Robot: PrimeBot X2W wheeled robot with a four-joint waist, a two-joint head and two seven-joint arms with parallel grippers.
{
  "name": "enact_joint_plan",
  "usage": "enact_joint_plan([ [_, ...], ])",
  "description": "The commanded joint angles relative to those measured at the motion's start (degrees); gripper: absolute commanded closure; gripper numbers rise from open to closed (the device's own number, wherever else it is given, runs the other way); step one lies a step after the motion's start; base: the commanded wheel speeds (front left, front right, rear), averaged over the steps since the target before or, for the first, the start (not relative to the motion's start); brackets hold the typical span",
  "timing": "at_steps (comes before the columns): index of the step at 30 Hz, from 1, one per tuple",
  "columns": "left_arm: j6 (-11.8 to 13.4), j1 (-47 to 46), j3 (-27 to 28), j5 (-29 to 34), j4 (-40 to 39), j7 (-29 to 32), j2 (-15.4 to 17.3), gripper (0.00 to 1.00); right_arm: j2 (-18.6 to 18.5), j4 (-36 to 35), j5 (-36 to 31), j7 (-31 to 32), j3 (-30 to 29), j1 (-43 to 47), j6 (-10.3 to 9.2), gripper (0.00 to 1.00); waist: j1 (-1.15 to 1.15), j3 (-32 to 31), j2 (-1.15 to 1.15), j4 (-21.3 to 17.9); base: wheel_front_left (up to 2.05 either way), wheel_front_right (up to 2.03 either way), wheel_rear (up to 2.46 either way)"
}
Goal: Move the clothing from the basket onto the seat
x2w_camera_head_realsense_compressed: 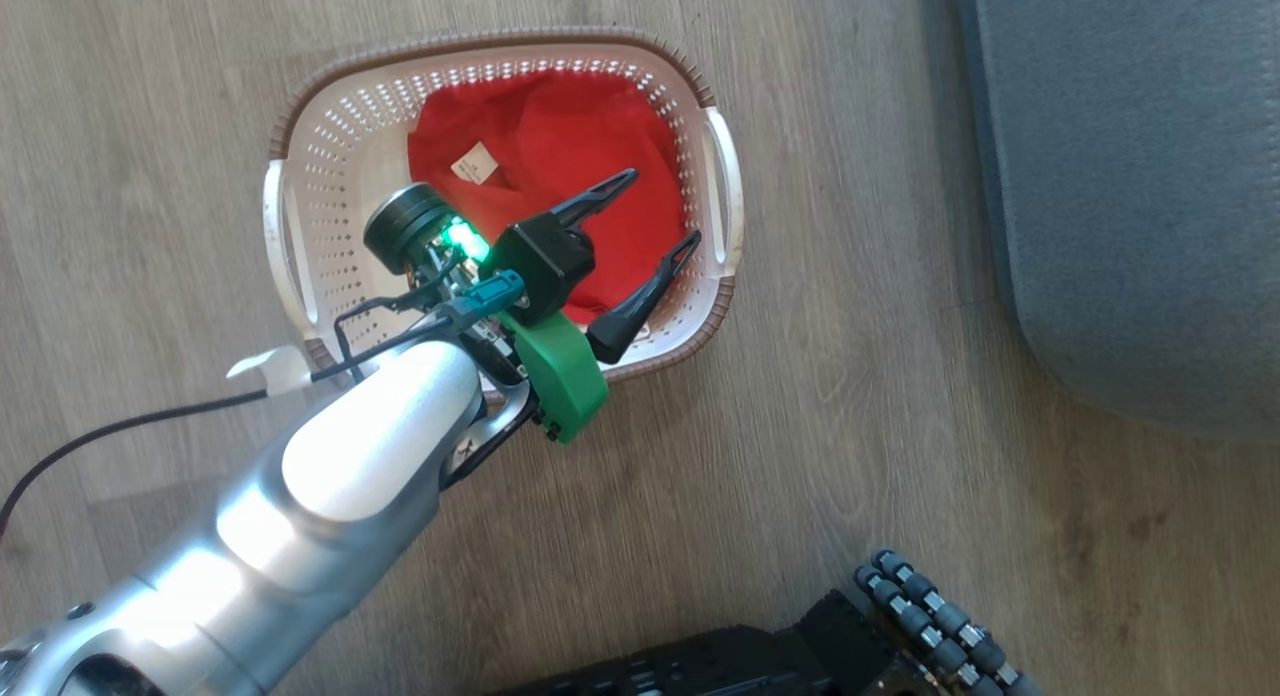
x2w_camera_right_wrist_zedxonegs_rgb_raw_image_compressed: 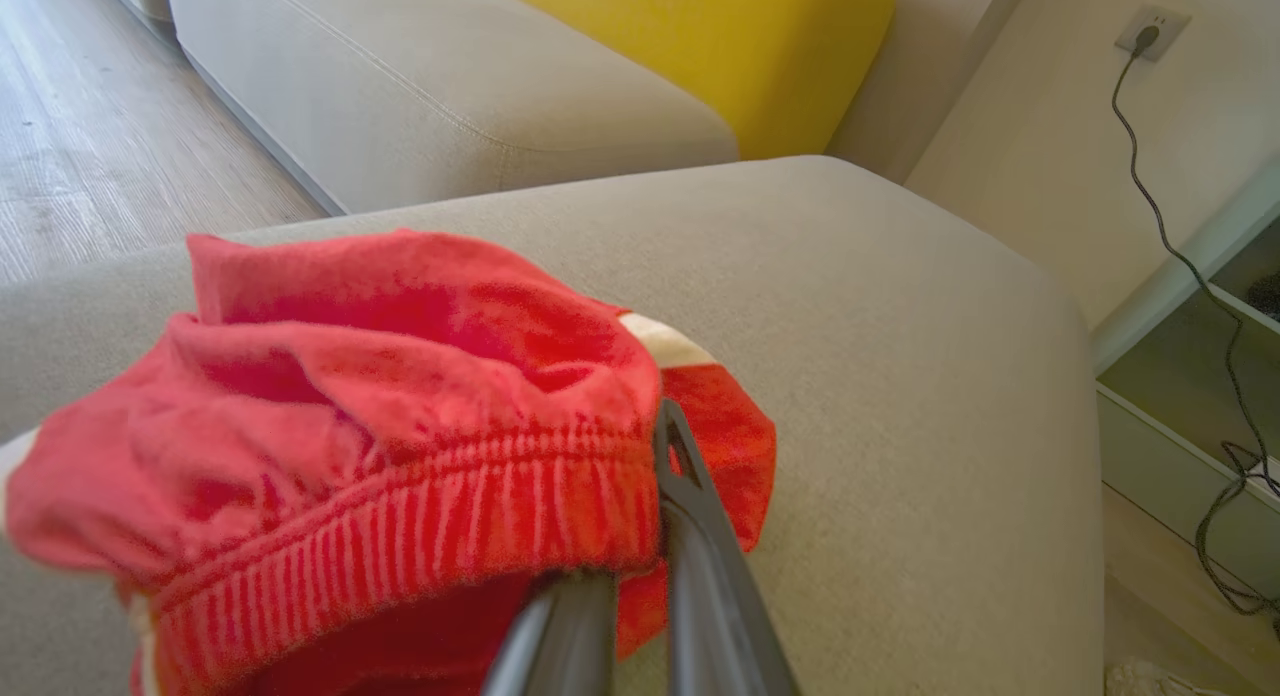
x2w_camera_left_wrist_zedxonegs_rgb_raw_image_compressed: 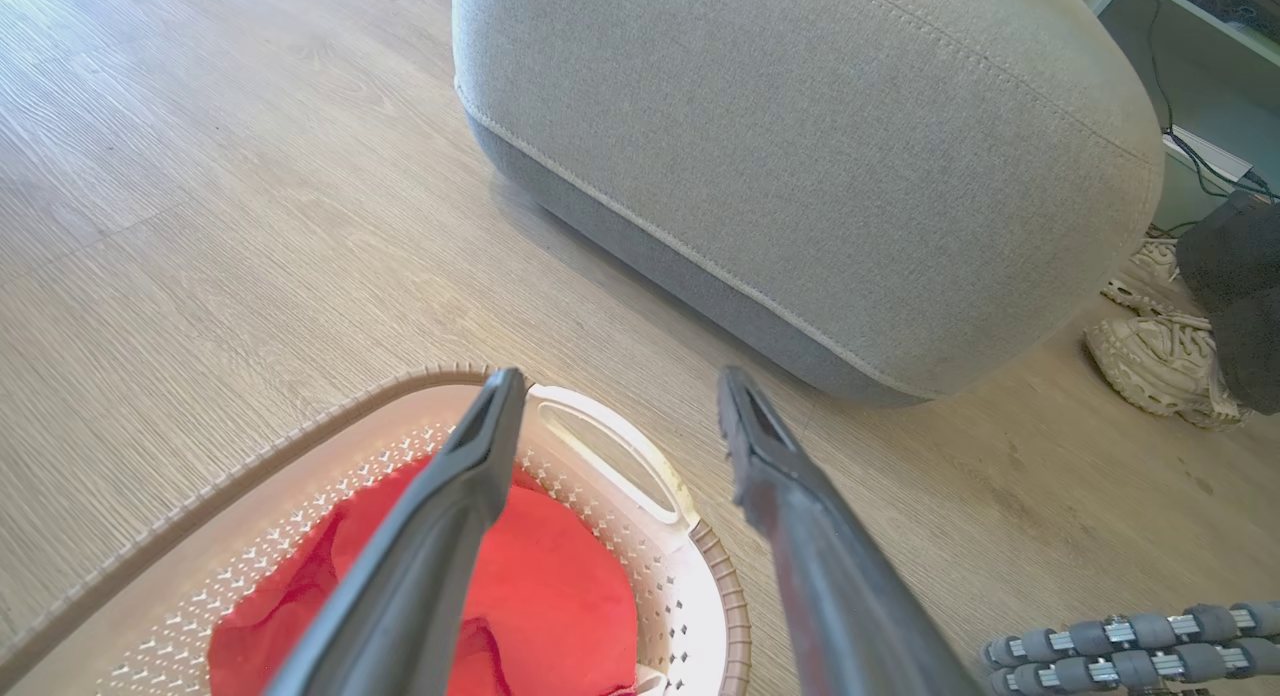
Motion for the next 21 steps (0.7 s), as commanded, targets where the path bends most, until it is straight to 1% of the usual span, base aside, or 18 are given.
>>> enact_joint_plan([
  [1,-0.3,-0.3,1.4,-0.3,-1.2,-0.6,0.3,0.0,-1.0,-1.4,-1.0,-0.6,-0.6,2.5,0.4,1.0,0.0,-0.5,0.0,-0.2,0.0,0.0,0.0],
  [2,-0.3,-0.3,1.4,-0.4,-1.1,-0.6,0.2,0.0,-0.6,-1.4,-1.3,-0.6,-0.9,3.7,0.4,1.0,0.0,-0.7,0.0,-0.3,0.0,0.0,0.0],
  [3,-0.3,-0.2,1.5,-0.4,-0.9,-0.7,0.2,0.0,-0.3,-1.3,-1.2,-0.7,-1.8,4.6,0.4,0.89,0.0,-1.0,0.0,-0.4,0.0,0.0,0.0],
  [4,-0.3,-0.2,1.5,-0.5,-0.8,-0.7,0.1,0.0,-0.2,-1.2,-1.2,-0.7,-2.4,5.6,0.4,0.54,0.0,-1.2,0.0,-0.4,0.0,0.0,0.0],
  [5,-0.3,-0.1,1.7,-0.6,-0.6,-0.8,0.0,0.0,0.0,-1.3,-1.1,-0.7,-2.7,6.4,0.4,0.0,0.0,-1.5,0.0,-0.5,0.0,0.0,0.0],
  [10,-0.3,0.4,2.5,-1.1,0.1,-1.0,-0.6,0.0,2.0,-4.2,0.1,-0.8,-4.2,12.0,0.4,0.0,0.0,-3.3,0.0,-0.4,0.0,0.0,0.0],
  [13,-0.3,0.9,2.8,-1.3,0.5,-1.1,-1.0,0.0,3.4,-5.7,0.5,-0.8,-4.0,15.6,0.4,0.0,0.0,-4.6,0.0,-0.2,0.0,0.0,0.0],
  [18,-0.3,2.0,3.9,-1.6,1.0,-1.2,-1.9,0.0,5.9,-8.9,2.3,-0.8,-1.3,20.9,0.4,0.0,0.0,-6.8,0.0,0.3,0.0,0.0,0.0],
  [21,-0.3,2.6,4.6,-1.6,0.9,-1.2,-2.2,0.0,6.6,-10.1,3.0,-0.8,0.0,23.0,0.4,0.0,0.0,-7.7,0.0,0.5,0.0,0.0,0.0],
])
